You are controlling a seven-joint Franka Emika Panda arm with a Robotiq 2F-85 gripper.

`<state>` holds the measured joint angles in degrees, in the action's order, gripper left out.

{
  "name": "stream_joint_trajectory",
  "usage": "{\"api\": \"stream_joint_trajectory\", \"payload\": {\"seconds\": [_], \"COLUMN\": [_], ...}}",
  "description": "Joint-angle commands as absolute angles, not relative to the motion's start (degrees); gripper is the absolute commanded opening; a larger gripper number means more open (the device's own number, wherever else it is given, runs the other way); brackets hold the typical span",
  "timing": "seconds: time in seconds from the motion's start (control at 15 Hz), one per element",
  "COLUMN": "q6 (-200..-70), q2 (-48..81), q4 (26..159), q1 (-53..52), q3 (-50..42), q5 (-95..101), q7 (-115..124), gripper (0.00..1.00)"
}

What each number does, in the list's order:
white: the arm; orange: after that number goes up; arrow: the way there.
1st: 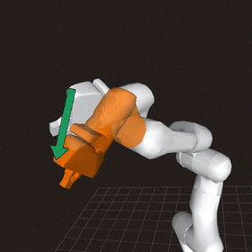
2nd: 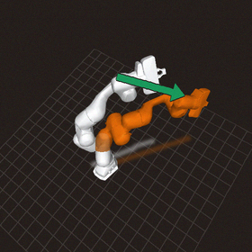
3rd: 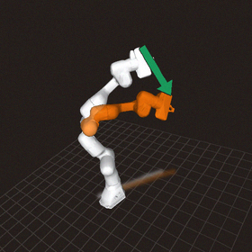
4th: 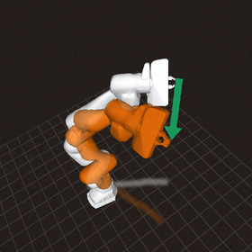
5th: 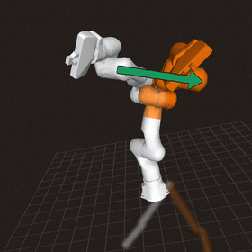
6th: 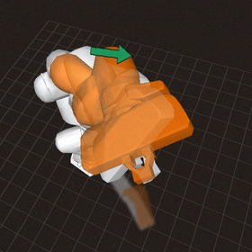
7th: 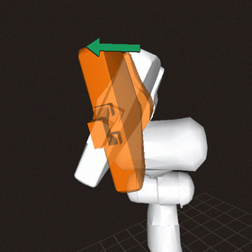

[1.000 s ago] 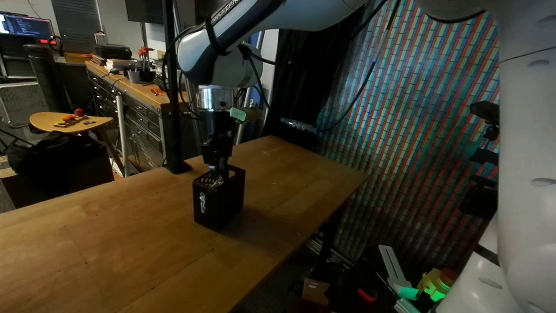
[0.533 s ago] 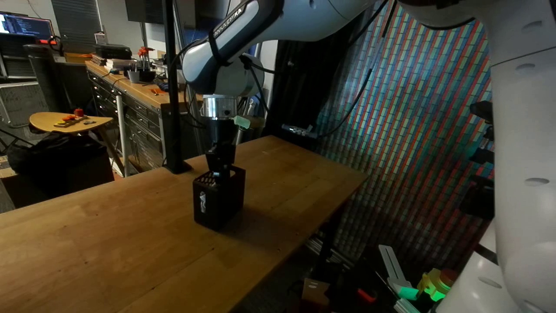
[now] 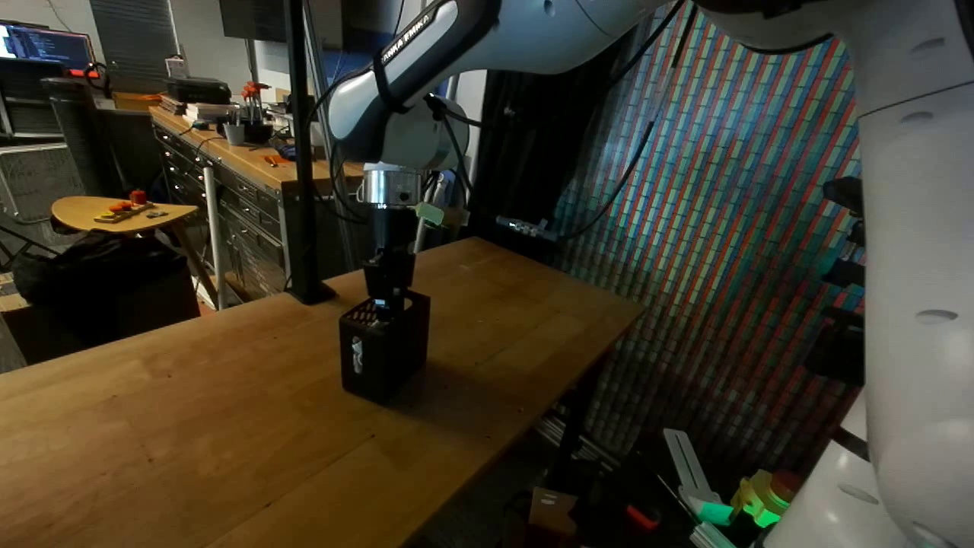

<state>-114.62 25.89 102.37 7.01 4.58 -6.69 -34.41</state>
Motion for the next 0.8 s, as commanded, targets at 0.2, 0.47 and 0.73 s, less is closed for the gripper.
{"api": "stream_joint_trajectory", "payload": {"seconds": [0.2,0.47,0.73], "q6": [-114.82,-114.81,-115.22], "q2": [25.5,25.18,24.88], "q4": [102.03,102.26,103.11], "q1": [5.79,4.63,3.58], "q3": [4.01,4.04,4.44], "q5": [-5.08,-2.47,-2.07], "q7": [-32.75,-29.77,-26.88], "gripper": [0.57,0.59,0.57]}}
